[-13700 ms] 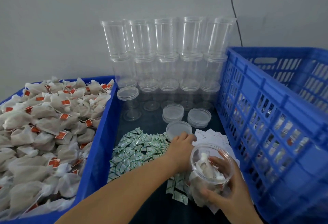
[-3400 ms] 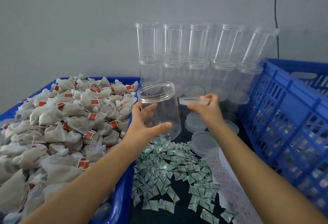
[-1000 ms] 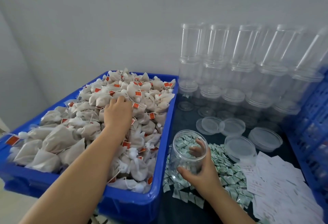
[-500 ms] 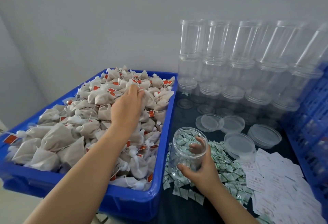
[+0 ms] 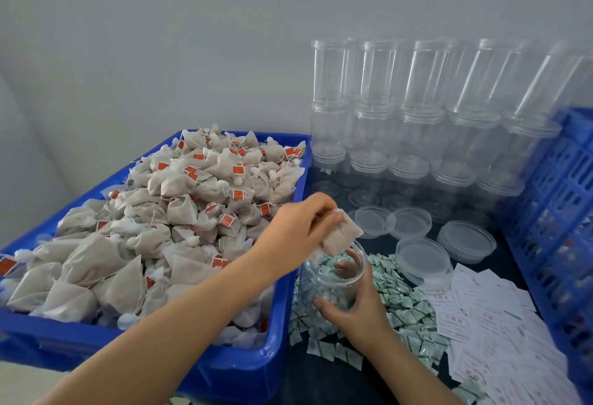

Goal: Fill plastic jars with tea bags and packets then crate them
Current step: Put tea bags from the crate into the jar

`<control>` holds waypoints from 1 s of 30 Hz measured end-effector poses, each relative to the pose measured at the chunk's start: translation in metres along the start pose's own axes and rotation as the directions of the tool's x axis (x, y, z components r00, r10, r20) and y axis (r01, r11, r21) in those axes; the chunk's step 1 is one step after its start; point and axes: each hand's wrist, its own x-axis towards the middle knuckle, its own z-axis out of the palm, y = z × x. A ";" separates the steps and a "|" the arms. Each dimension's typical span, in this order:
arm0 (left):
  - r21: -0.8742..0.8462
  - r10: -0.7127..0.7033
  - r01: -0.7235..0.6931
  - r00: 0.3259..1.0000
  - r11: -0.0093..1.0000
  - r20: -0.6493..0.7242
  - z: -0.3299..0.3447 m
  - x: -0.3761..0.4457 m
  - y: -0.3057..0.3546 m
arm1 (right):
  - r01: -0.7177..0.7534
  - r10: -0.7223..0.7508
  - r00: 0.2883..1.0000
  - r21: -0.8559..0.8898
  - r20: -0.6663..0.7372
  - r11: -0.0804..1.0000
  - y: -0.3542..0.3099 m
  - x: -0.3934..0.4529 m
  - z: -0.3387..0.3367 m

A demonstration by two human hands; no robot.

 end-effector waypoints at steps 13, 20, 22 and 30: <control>0.213 0.069 -0.124 0.966 0.969 0.248 0.007 -0.009 0.005 | 0.074 -0.074 0.997 0.068 -0.001 0.995 0.000 0.001 0.001; 0.251 0.007 -0.127 0.902 0.960 0.431 -0.001 -0.004 0.005 | 0.056 -0.057 0.998 0.058 0.010 0.997 0.002 0.001 0.002; 0.239 -0.004 -0.119 0.888 0.964 0.460 -0.001 -0.003 0.004 | 0.058 -0.059 0.998 0.058 0.015 0.997 0.001 0.001 0.002; 0.210 -0.042 -0.094 0.825 0.973 0.564 -0.002 -0.001 0.001 | 0.047 -0.049 0.999 0.075 0.021 0.996 0.000 0.000 0.004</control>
